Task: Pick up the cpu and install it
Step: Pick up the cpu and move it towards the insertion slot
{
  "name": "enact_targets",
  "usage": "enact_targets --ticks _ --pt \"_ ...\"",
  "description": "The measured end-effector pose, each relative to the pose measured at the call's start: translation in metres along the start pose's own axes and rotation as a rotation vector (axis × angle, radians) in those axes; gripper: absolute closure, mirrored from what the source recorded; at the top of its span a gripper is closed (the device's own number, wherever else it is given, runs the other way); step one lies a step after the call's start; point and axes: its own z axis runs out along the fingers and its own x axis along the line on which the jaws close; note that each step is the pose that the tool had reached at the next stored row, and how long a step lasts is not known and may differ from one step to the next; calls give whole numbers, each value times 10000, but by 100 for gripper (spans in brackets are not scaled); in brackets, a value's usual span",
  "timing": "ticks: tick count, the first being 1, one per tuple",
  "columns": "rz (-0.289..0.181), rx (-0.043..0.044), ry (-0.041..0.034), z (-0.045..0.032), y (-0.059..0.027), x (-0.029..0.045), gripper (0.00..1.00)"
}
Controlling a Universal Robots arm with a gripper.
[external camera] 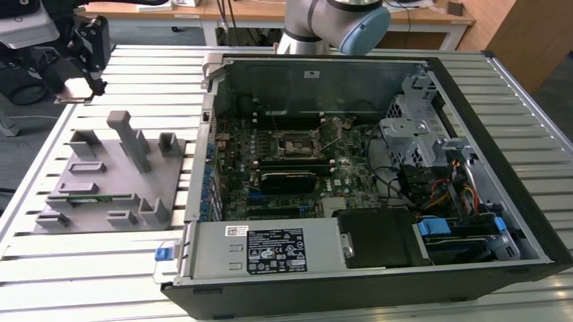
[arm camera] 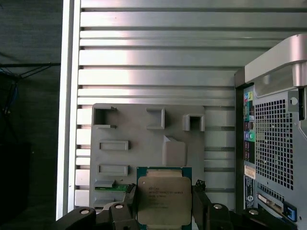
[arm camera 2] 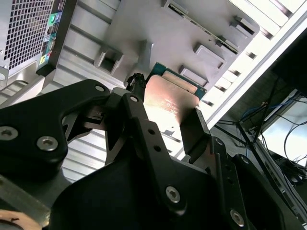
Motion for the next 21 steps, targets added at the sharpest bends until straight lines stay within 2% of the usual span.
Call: enact_targets --ticks 21 --pt "0 0 0 19 0 -141 46"
